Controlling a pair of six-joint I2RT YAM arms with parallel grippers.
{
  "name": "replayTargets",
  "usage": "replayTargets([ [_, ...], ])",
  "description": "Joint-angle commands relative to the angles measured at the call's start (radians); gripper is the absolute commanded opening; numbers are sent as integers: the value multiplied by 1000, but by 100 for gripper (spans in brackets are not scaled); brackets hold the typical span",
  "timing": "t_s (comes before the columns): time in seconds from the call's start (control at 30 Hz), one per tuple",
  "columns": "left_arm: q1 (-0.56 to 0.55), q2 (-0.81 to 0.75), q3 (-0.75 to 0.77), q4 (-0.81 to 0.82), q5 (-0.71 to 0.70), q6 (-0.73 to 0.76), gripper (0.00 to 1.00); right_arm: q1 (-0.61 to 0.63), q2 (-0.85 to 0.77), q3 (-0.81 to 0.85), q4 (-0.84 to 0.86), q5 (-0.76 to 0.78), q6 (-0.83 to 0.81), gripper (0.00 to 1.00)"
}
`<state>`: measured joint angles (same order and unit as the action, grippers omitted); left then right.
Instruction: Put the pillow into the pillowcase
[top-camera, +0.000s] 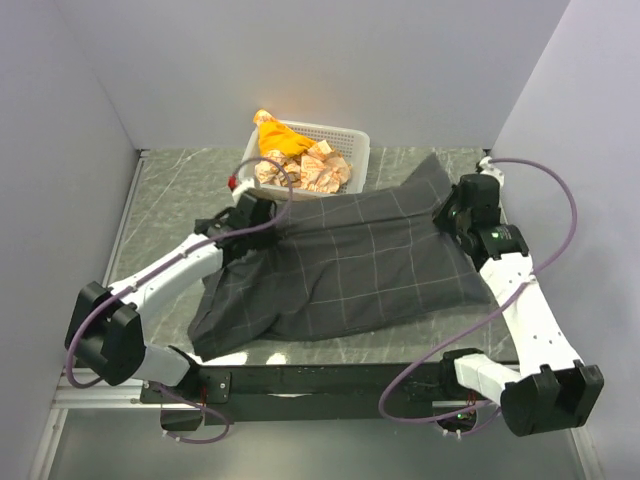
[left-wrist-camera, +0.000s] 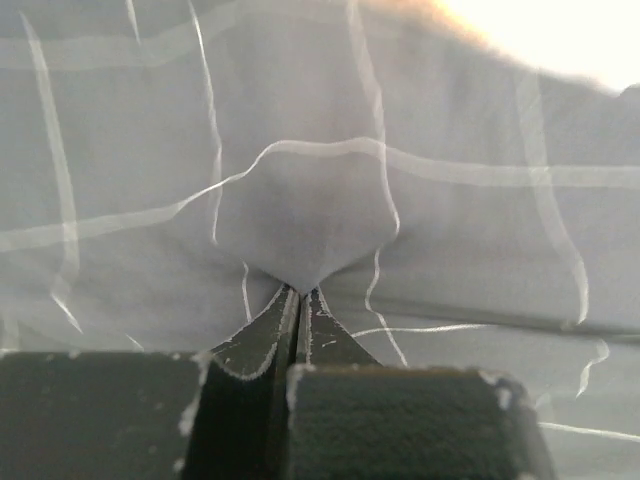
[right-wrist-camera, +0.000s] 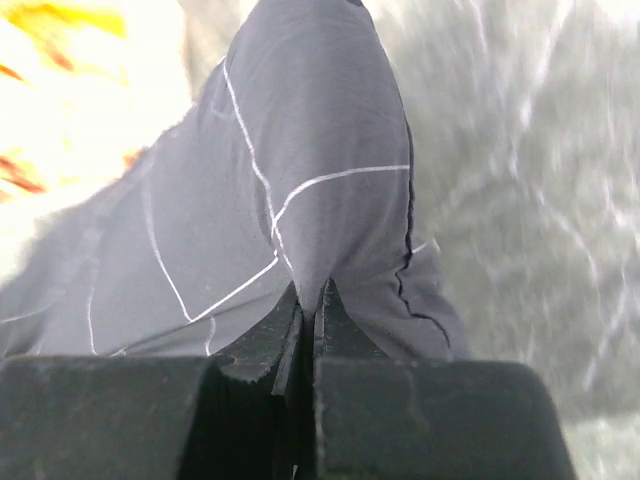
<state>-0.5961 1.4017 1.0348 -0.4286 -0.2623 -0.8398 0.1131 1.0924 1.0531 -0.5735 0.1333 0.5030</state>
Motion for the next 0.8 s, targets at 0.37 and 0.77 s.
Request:
replayTargets([
  [0.37,393,-43,-19,-4,28,-33,60,40,-31,-151,95,49,-27,68],
  [0.77,495,189,13,-10,-116,-179,77,765,-8,-220,248,173,108,69],
])
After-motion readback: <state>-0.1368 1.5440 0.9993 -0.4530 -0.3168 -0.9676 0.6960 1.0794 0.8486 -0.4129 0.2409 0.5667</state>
